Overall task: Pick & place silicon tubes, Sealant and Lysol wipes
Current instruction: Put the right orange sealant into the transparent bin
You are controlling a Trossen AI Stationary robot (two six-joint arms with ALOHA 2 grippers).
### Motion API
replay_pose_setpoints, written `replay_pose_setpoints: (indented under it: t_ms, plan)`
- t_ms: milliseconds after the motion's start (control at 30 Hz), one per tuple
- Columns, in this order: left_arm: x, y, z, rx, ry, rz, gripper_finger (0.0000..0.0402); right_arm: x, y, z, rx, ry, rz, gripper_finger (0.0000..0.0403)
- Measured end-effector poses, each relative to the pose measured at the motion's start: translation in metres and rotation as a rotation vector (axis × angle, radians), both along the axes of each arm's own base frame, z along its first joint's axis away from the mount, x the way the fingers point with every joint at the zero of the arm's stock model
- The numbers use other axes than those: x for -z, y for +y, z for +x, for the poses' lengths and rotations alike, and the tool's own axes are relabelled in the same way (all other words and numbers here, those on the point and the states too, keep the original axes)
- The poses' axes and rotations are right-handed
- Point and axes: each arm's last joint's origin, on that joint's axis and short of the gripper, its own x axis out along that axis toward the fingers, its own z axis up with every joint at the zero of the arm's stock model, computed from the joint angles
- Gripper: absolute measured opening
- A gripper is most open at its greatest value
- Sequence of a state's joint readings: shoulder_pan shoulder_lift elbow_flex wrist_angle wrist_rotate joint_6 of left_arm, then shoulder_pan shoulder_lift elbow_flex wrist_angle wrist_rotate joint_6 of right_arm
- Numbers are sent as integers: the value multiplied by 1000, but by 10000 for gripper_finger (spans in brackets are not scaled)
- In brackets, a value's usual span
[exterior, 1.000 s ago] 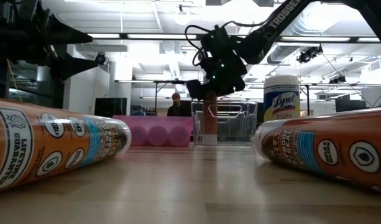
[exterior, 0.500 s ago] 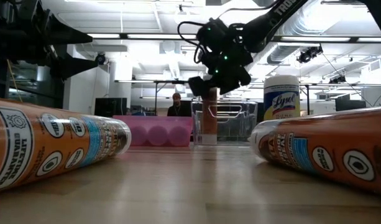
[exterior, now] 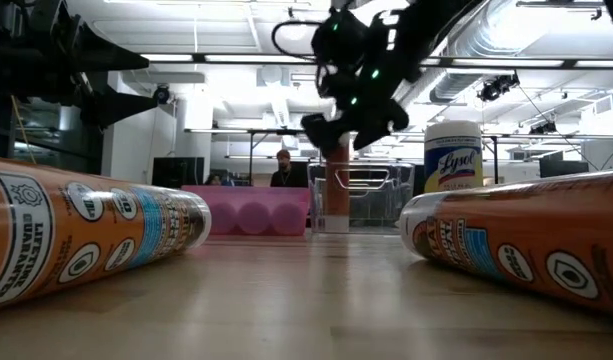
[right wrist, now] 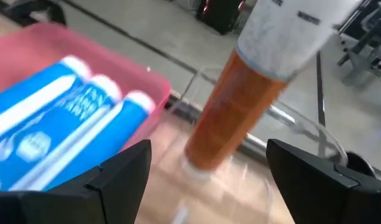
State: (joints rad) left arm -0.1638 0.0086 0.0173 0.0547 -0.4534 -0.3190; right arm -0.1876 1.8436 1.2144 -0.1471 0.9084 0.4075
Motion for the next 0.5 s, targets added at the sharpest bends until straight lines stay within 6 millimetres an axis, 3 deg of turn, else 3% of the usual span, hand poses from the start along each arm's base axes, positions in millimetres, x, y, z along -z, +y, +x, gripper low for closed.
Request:
replay_pose_setpoints:
  t_ms: [300, 500]
  plan:
    - [0, 0, 0, 0, 0, 0, 370, -55, 57, -46, 24, -125, 270, 314]
    - [0, 0, 0, -1, 1, 0, 370, -76, 86, -69, -48, -169, 549, 314]
